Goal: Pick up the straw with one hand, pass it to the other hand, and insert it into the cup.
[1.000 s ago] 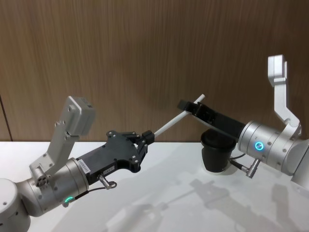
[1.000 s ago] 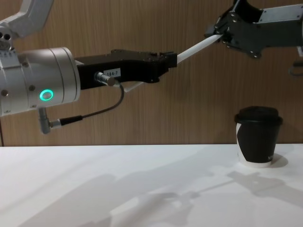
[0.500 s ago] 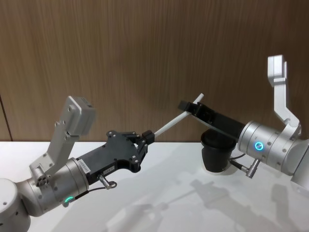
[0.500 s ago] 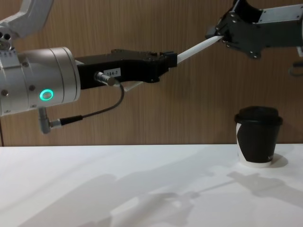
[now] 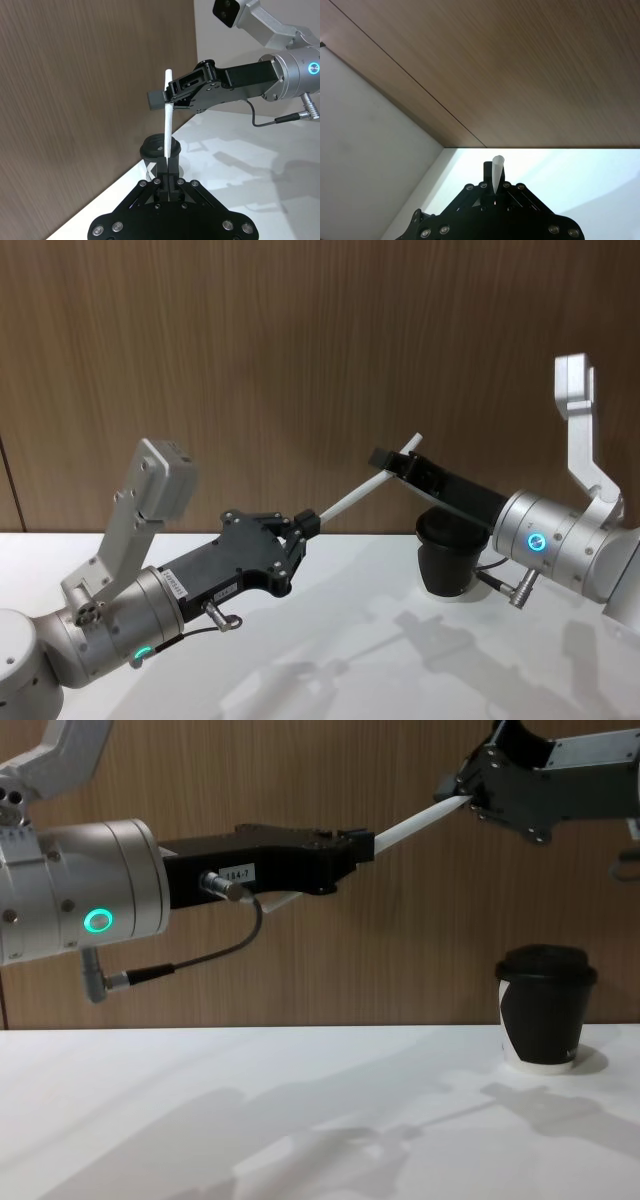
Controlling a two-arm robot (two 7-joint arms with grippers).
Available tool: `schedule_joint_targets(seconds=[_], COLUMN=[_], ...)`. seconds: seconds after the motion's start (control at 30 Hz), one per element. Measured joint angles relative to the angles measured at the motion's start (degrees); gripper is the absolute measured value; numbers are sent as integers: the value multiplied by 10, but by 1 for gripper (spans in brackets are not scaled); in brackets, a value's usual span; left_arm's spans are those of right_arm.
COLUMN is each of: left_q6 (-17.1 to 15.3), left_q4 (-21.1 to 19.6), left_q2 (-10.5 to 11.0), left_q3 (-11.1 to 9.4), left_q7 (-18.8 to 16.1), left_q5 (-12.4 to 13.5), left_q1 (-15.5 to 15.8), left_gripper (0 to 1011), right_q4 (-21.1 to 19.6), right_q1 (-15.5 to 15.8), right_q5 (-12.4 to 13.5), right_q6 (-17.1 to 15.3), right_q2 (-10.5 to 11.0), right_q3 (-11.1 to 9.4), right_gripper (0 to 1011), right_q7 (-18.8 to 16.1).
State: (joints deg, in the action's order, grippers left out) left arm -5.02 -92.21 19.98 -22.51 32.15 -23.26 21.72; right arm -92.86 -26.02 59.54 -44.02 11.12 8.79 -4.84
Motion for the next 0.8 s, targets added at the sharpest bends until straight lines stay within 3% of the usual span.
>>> schedule_joint_targets(seconds=[0.23, 0.53, 0.73, 0.8], left_q6=[0, 0, 0, 0], left_q4=[0, 0, 0, 0], left_q2=[0, 0, 0, 0], left_q3=[0, 0, 0, 0], left_q7=[0, 0, 0, 0], left_q5=[0, 0, 0, 0], left_q1=[0, 0, 0, 0], left_gripper=[88, 344, 593, 627], right_q4=[1, 3, 4, 5], right_q1=[0, 0, -2, -3], right_q5=[1, 1, -13, -22], right_q6=[4, 14, 31, 40], right_q2=[0, 2, 14, 21], right_q3=[-1, 2, 13, 20], right_gripper=[7, 7, 7, 7], right_q7=[2, -4, -17, -25])
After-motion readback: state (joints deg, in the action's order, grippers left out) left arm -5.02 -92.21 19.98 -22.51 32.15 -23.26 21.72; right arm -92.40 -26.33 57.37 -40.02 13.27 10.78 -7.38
